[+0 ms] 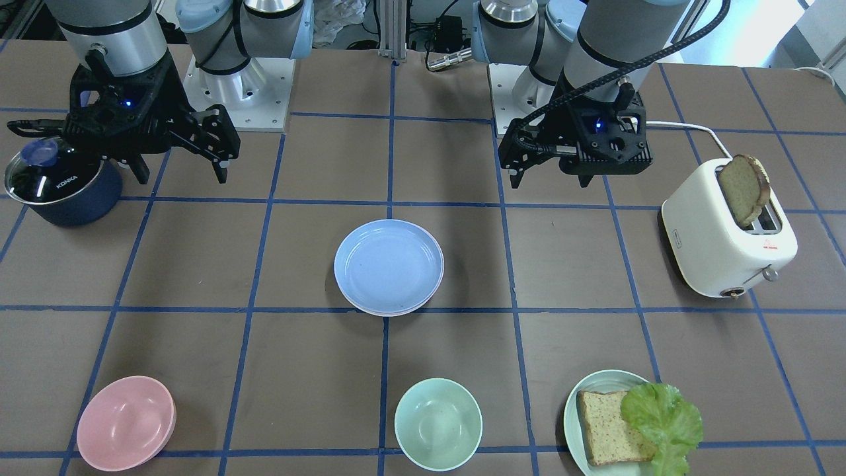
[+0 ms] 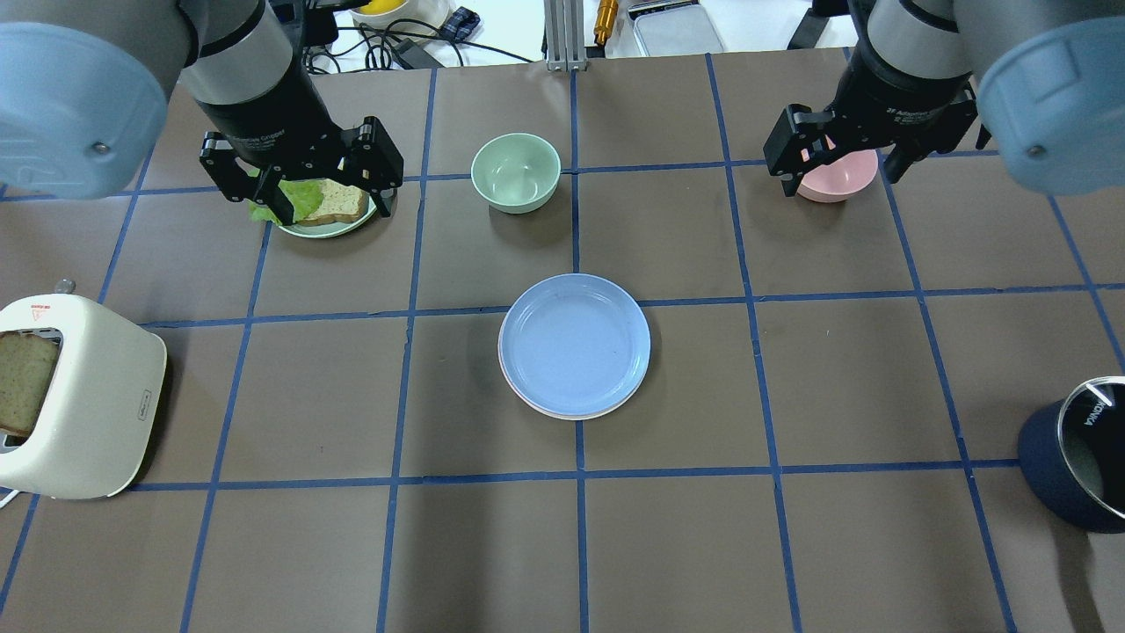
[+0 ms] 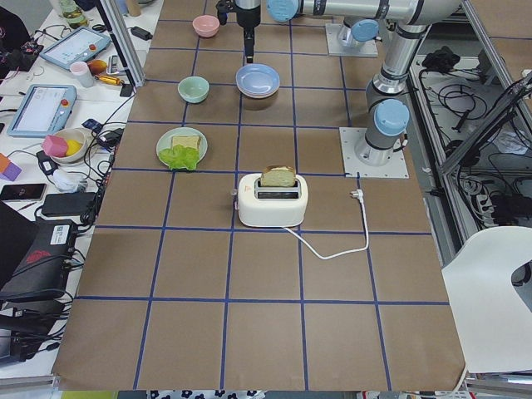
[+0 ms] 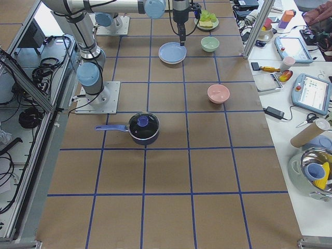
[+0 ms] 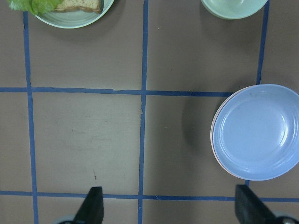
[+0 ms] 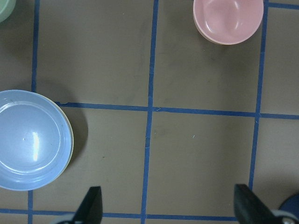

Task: Stack three plates with pink and blue

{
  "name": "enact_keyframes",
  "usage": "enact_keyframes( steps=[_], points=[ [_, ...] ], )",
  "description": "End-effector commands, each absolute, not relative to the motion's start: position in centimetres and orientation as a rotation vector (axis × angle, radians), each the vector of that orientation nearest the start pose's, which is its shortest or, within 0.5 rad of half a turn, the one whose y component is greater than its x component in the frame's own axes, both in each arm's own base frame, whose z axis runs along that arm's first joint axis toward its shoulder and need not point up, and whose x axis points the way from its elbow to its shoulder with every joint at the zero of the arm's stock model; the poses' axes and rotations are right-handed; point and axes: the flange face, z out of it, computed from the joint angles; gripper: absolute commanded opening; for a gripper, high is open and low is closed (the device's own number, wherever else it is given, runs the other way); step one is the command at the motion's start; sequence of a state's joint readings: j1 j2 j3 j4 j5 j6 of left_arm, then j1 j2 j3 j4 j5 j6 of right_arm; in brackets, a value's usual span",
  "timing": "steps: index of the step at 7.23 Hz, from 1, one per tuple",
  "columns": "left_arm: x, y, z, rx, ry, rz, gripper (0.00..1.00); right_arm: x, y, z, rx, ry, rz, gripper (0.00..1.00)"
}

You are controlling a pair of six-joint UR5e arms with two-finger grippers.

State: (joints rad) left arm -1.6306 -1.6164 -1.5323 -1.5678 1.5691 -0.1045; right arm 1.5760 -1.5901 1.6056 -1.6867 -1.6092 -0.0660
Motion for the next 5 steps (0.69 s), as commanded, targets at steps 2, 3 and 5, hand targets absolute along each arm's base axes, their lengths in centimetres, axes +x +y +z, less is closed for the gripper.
enact_keyframes(
  steps=[2, 3, 5],
  points=[
    [-16.38, -50.21, 48.40, -0.070, 3.142, 0.007, 1.00, 13.08, -49.23, 49.19, -0.106, 3.186, -0.159, 1.00],
    [-16.38, -50.21, 48.40, -0.070, 3.142, 0.007, 1.00, 13.16, -49.23, 49.29, -0.108, 3.186, -0.174, 1.00],
    [-16.26, -50.27, 48.55, -0.058, 3.138, 0.002, 1.00, 13.14, -49.26, 49.37, -0.109, 3.180, -0.176, 1.00]
  ],
)
